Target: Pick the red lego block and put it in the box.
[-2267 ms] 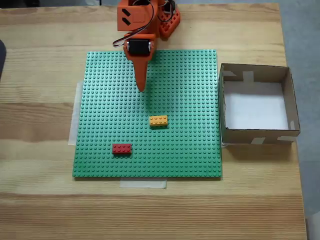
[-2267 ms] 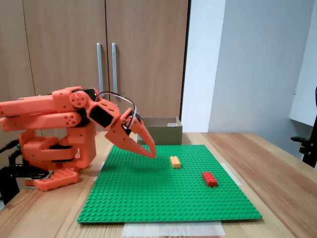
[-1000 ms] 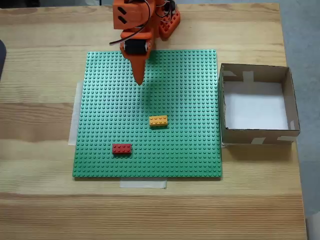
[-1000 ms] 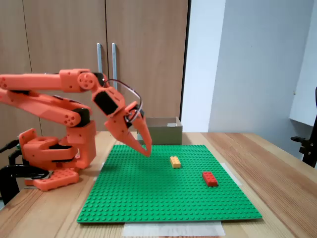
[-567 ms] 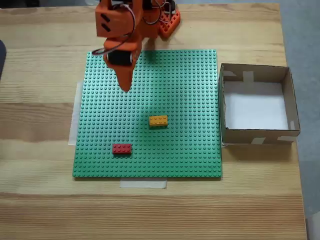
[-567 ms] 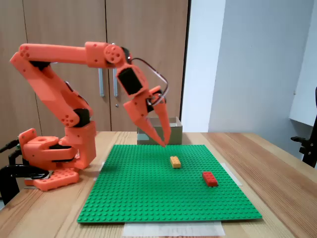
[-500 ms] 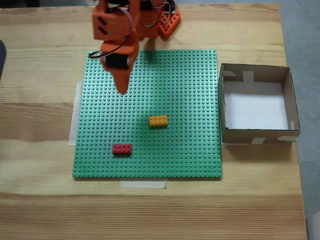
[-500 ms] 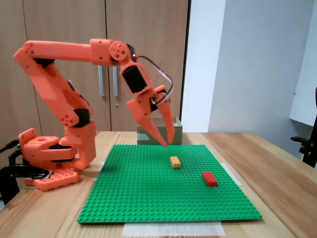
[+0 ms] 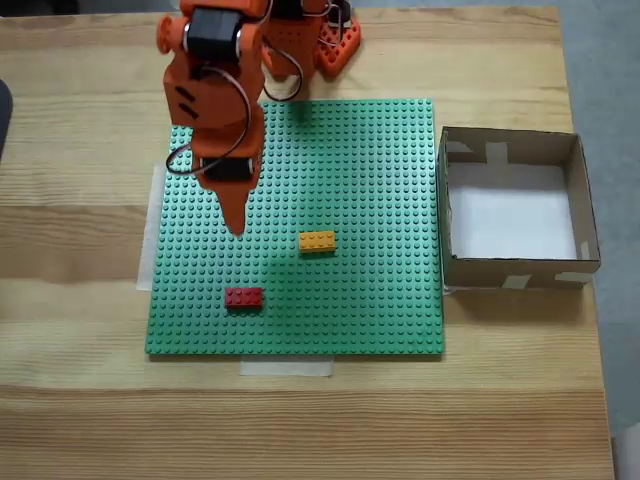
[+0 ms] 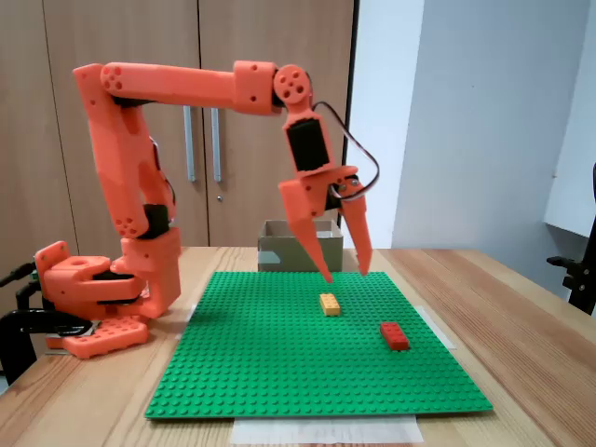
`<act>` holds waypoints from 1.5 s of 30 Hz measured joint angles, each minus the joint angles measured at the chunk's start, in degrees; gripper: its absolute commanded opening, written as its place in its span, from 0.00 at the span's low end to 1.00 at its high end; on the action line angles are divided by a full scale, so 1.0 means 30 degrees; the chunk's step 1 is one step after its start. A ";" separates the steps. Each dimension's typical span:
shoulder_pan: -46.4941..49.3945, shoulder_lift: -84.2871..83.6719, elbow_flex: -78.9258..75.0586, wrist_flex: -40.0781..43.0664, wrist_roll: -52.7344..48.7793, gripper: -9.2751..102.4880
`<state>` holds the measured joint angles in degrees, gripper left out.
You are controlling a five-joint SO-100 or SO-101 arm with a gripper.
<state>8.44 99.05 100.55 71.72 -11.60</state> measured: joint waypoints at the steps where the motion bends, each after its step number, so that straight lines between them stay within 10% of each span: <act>1: 0.0000 -0.0439 -0.0469 0.0293 -0.0205 0.33; 45: -0.0205 -1.3857 -1.2451 0.2754 -0.1230 0.38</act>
<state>7.82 57.48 63.19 79.98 -15.29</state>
